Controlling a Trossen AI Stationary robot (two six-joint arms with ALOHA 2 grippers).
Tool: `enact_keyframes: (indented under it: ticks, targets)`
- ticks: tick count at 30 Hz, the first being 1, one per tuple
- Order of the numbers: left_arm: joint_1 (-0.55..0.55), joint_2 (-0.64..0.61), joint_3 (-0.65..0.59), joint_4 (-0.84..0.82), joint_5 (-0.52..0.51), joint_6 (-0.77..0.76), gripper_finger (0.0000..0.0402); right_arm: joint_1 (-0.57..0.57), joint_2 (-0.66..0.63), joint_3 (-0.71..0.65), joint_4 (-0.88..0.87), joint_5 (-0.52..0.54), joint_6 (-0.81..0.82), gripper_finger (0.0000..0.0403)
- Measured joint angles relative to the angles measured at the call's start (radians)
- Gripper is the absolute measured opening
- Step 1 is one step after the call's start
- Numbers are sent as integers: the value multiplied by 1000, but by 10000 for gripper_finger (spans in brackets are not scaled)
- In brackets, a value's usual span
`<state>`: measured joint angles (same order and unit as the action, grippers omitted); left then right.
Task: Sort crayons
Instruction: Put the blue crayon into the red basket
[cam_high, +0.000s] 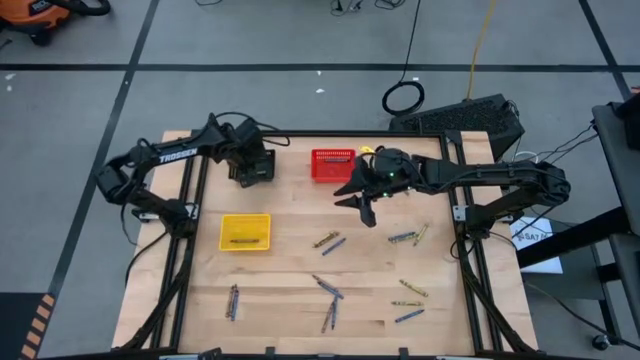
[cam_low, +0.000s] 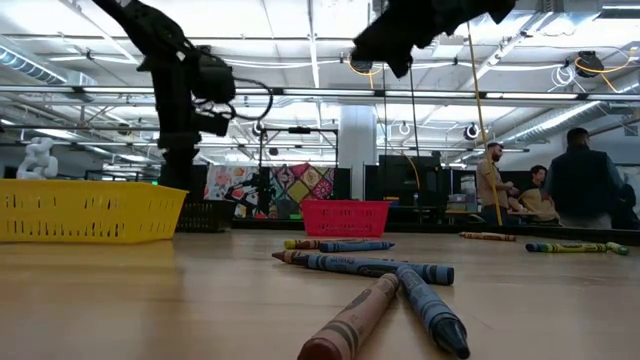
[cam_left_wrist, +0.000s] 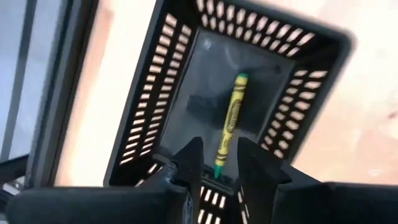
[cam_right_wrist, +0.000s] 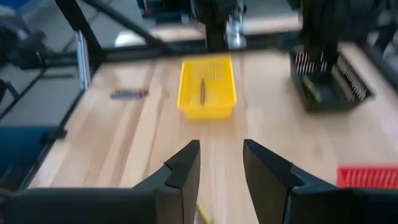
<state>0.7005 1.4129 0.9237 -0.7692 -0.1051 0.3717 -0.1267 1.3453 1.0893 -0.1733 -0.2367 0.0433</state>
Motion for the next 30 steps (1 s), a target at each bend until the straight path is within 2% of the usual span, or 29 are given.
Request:
enact_keyframes:
  ticks: [8, 12, 16, 22, 30]
  targets:
    - [-80, -154, 0, -20, 29, -54, 91, 33, 0, 0, -222, 0, 151, 109]
    - [-137, -216, 0, -29, 75, -86, 91, 72, 0, 0, -357, -1, 258, 110]
    - [-195, -260, 0, -30, 80, -103, 92, 129, 0, 0, -451, 0, 362, 110]
    - [-247, -301, 0, -51, 80, -104, 92, 249, 0, 0, -474, 2, 496, 110]
    - [-251, -305, 0, -116, 80, -106, 92, 428, 1, 0, -475, 13, 622, 110]
